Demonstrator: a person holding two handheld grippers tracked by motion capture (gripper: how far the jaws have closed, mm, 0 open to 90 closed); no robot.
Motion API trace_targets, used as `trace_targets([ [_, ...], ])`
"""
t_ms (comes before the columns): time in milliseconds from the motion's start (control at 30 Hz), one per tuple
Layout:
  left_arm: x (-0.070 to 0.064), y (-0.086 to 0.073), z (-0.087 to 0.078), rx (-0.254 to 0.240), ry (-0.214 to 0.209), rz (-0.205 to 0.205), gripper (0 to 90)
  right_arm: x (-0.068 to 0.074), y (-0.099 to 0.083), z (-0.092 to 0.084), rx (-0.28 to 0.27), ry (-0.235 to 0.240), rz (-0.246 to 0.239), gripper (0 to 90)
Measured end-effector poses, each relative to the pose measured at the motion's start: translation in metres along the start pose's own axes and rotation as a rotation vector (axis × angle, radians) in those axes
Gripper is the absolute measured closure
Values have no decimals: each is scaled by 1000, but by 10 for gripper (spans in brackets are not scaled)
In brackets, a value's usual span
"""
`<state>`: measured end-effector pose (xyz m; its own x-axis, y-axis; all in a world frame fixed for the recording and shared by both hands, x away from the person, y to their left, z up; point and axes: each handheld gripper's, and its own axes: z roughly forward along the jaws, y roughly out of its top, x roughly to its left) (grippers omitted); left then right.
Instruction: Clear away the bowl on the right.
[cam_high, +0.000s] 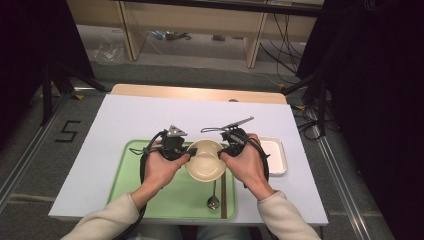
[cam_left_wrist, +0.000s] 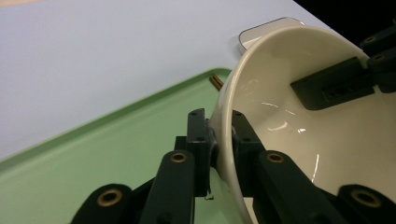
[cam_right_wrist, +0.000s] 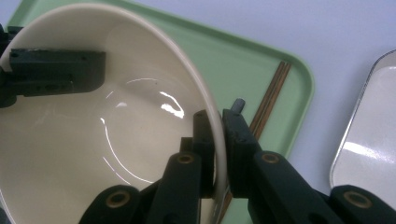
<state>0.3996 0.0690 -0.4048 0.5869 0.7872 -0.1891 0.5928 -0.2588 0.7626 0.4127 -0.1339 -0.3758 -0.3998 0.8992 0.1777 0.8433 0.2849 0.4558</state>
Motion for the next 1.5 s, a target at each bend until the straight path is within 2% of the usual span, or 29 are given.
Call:
trace_targets([
  [33,1,0,0,7,-7,-9,821,2,0,-1,-3,-28,8,851],
  [100,1,0,1,-2,-4,-28,823,4,0,0,6,-28,17,850],
  [133,2,0,1,17,0,-9,825,5,-1,0,3,-27,31,849],
  [167,3,0,1,28,2,-6,826,3,-1,0,-10,-8,7,847],
  [200,4,0,2,35,1,-15,825,3,-1,0,-11,-16,1,842],
  [233,5,0,3,50,10,2,825,3,-1,1,8,-11,-7,824],
  [267,6,0,3,55,17,8,824,4,0,0,0,0,-4,774],
  [333,10,-3,4,64,23,-11,825,0,0,-1,-65,-6,-61,684],
  [400,15,-4,4,63,27,-27,825,-2,1,-5,-65,8,-76,655],
  [433,17,-4,3,64,30,-30,825,-3,2,-7,-69,18,-66,634],
  [467,19,-5,2,67,36,-29,825,-4,2,-8,-79,14,-82,630],
  [533,22,-5,0,68,38,-34,825,-5,3,-13,-96,33,-65,607],
  [567,24,-6,-1,72,40,-39,825,-7,3,-14,-108,35,-81,606],
  [667,28,-7,-3,71,42,-48,825,-8,5,-20,-136,63,-81,597],
  [767,34,-9,-5,79,45,-51,824,-10,7,-27,-153,95,-56,587],
  [900,41,-11,-8,82,56,-63,825,-16,8,-31,-174,98,-43,587],
  [933,43,-12,-9,83,60,-60,825,-19,9,-31,-179,111,-50,586],
  [967,44,-13,-10,84,60,-65,825,-20,9,-33,-182,103,-31,586],
  [1000,46,-13,-11,86,58,-68,825,-23,10,-33,-180,101,-42,587],
  [1167,51,-18,-13,87,60,-78,824,-38,12,-36,-194,87,0,588],
  [1200,51,-19,-13,86,65,-86,824,-40,12,-37,-182,70,29,588],
  [1267,53,-21,-14,89,63,-94,824,-49,13,-37,-191,53,35,591],
  [1300,55,-22,-15,91,61,-92,824,-52,12,-37,-194,33,54,592],
  [1333,55,-23,-15,93,59,-100,825,-56,13,-37,-190,45,71,592],
  [1367,56,-24,-15,92,63,-102,824,-61,13,-36,-191,43,58,592],
  [1400,57,-25,-15,99,59,-101,824,-63,13,-37,-191,18,81,592],
  [1433,56,-26,-14,95,59,-111,824,-67,13,-36,-198,25,86,592],
  [1467,56,-28,-14,96,61,-111,824,-68,14,-38,-192,30,119,592],
  [1500,56,-29,-13,100,58,-115,824,-71,14,-38,-177,11,119,592],
])
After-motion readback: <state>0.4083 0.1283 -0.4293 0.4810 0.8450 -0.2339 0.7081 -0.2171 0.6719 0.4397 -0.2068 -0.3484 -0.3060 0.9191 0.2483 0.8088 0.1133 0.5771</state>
